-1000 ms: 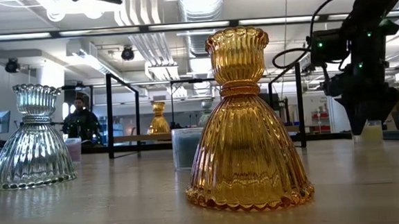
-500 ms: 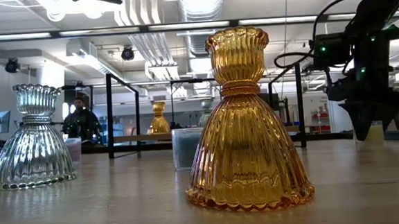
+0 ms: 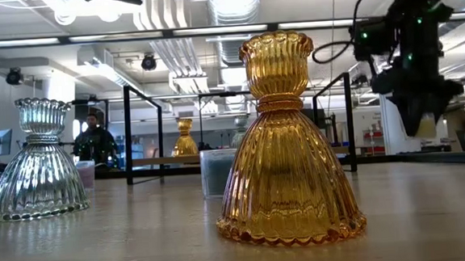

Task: Pick & Place candle stick holders
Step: Put the light yellow candle on the shelf

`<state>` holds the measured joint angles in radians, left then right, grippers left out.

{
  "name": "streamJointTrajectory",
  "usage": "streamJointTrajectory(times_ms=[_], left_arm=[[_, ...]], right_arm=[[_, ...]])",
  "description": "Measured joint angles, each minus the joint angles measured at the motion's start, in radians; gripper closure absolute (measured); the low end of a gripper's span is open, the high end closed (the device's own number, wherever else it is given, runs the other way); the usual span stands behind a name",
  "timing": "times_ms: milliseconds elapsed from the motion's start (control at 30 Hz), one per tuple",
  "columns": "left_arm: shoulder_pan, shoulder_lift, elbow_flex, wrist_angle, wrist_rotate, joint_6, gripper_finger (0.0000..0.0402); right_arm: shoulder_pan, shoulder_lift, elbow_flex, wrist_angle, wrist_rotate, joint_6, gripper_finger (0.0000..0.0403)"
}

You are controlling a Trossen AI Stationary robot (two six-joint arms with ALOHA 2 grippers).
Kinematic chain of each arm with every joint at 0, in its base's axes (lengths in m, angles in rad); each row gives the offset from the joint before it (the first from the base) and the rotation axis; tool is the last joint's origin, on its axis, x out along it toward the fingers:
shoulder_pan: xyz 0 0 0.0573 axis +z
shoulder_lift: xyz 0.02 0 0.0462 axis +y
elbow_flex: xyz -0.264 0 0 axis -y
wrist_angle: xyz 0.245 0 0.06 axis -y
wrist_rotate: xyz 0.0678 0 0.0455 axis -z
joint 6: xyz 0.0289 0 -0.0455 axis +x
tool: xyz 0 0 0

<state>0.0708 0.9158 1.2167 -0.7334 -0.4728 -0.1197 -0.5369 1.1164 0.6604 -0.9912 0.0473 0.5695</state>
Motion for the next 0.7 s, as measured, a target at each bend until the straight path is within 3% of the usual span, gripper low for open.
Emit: streamJointTrajectory(times_ms=[200, 467, 700], left_arm=[[0.0, 0.0, 0.0, 0.0, 0.0, 0.009, 0.0229], [0.0, 0.0, 0.0, 0.0, 0.0, 0.014, 0.0229], [0.0, 0.0, 0.0, 0.0, 0.0, 0.014, 0.0229]], right_arm=[[0.0, -0.002, 0.198, -0.121, 0.074, -0.054, 0.0184], [0.0, 0.009, 0.47, -0.13, 0.087, -0.072, 0.0184], [0.001, 0.147, 0.698, -0.135, 0.079, -0.179, 0.0184]])
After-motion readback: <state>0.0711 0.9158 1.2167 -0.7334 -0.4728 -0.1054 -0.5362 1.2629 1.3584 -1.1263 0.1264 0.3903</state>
